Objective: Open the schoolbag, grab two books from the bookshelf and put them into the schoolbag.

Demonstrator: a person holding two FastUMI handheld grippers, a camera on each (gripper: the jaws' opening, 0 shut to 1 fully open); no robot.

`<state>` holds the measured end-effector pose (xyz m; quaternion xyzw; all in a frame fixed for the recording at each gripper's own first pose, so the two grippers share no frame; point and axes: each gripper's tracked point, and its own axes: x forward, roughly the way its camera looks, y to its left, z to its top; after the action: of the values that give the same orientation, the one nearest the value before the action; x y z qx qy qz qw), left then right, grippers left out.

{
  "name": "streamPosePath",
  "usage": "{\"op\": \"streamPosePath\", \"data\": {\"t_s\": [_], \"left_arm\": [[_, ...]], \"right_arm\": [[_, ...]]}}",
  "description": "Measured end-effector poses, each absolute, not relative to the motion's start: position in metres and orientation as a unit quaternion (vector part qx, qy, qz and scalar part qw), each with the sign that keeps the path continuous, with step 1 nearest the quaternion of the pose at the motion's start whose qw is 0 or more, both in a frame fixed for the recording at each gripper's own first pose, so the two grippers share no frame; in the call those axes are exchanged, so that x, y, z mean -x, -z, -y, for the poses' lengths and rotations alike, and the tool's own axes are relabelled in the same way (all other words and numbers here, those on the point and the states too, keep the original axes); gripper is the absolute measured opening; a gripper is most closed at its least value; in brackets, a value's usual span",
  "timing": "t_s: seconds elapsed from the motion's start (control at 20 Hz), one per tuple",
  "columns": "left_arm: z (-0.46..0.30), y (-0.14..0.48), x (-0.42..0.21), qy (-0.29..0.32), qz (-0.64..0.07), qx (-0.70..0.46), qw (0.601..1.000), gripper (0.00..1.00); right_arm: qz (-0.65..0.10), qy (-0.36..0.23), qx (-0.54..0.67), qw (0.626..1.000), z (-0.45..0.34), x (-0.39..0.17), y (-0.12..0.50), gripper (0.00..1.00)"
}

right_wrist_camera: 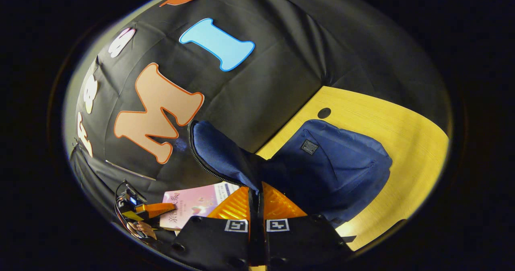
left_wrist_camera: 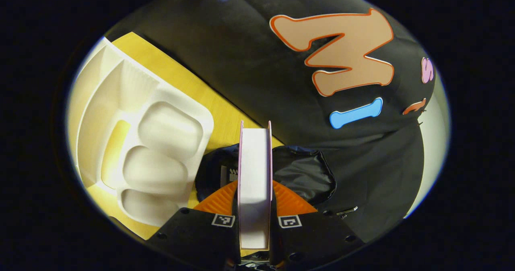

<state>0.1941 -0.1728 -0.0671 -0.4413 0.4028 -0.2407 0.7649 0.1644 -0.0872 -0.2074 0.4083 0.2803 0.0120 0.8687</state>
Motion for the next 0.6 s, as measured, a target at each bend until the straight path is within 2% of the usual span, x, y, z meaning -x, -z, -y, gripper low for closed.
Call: {"op": "streamPosePath", "data": {"t_s": [0.6], "left_arm": [[0.269, 0.105, -0.191, 0.255, -0.444, 0.435, 0.741, 0.25]], "right_arm": [[-0.279, -0.015, -0.401, 0.872, 0.084, -0.167, 0.203, 0.03]]}}
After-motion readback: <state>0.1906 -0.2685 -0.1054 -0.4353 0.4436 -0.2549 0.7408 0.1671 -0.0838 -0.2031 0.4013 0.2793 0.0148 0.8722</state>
